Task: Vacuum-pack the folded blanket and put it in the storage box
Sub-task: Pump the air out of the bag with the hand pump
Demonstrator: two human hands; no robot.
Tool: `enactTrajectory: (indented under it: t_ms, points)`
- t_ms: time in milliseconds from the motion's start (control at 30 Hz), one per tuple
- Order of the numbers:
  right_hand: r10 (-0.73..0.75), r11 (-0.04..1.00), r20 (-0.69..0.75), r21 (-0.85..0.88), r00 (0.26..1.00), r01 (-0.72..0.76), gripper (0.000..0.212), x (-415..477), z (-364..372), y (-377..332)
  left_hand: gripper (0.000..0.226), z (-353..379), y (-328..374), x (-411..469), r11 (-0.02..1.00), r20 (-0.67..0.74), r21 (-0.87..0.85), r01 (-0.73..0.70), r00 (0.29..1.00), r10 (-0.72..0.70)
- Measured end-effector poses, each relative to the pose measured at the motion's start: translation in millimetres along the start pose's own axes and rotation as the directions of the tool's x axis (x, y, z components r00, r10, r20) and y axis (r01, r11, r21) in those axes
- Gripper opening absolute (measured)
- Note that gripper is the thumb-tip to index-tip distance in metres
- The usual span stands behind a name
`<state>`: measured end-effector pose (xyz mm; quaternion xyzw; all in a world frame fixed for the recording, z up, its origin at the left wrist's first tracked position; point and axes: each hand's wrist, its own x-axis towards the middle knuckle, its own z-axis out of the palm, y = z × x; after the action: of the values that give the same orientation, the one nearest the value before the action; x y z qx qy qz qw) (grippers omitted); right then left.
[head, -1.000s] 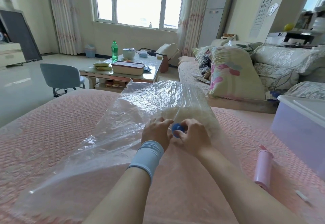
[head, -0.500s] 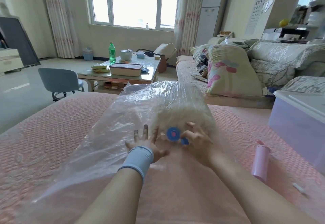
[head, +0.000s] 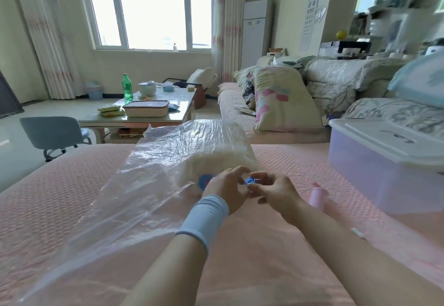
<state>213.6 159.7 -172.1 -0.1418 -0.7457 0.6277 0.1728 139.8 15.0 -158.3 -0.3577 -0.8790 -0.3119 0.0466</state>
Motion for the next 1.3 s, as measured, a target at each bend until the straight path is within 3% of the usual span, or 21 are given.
enactTrajectory:
  t_ms: [67,233,333,433,567,667,733,833,967,1067,1167,1300]
  points:
    - [0.029,0.998,0.033,0.052,0.999,-0.030,0.026,-10.2,-17.6,-7.7,0.031,8.0,18.5,-0.5,0.988,0.004,-0.151,0.010,1.000,-0.010]
    - [0.063,0.998,0.102,0.008,0.993,-0.064,0.021,-34.3,-68.6,-11.3,0.017,30.6,53.6,-3.8,0.983,-0.072,-0.167,-0.074,0.995,0.063]
    - [0.048,0.995,0.077,-0.095,0.996,-0.041,0.015,-41.3,-103.2,-5.2,0.023,55.1,76.1,-6.0,0.962,-0.035,-0.263,-0.070,0.997,0.063]
    - [0.067,0.962,-0.072,-0.261,0.995,-0.083,0.025,-42.9,-139.8,15.7,0.039,87.4,97.4,-4.0,0.963,0.080,-0.264,-0.058,0.993,0.081]
    - [0.071,0.709,-0.218,-0.676,0.973,-0.203,0.031,-46.9,-183.9,51.2,0.043,123.2,121.3,11.3,0.995,0.217,-0.013,-0.094,0.972,0.095]
    - [0.073,0.480,-0.196,-0.853,0.978,-0.207,0.030,-47.3,-197.7,67.8,0.048,145.0,132.1,23.4,0.968,0.270,0.228,-0.105,0.962,0.040]
    - [0.097,0.360,-0.151,-0.916,0.984,-0.177,0.032,-44.2,-200.1,75.5,0.061,157.4,133.8,27.0,0.881,0.293,0.460,-0.115,0.956,-0.028]
    - [0.143,0.279,-0.112,-0.949,0.983,-0.149,0.036,-39.0,-201.3,82.2,0.076,169.9,131.2,30.3,0.725,0.330,0.669,-0.162,0.939,-0.094]
    - [0.180,0.234,-0.108,-0.961,0.978,-0.150,0.045,-33.4,-199.4,81.2,0.049,173.5,128.7,32.2,0.718,0.331,0.668,-0.193,0.942,-0.055]
    - [0.109,0.314,-0.147,-0.933,0.983,-0.174,0.045,-30.3,-192.3,72.1,0.040,164.3,126.7,32.0,0.793,0.238,0.592,-0.143,0.971,-0.002]
    - [0.074,0.506,-0.229,-0.830,0.971,-0.234,0.021,-28.2,-181.3,60.0,0.034,143.8,122.6,33.3,0.916,0.143,0.385,-0.111,0.988,0.060]
    - [0.167,0.826,-0.225,-0.499,0.960,-0.261,0.043,-24.7,-150.6,37.7,0.032,110.2,106.3,31.0,0.988,0.047,0.125,-0.095,0.995,0.089]
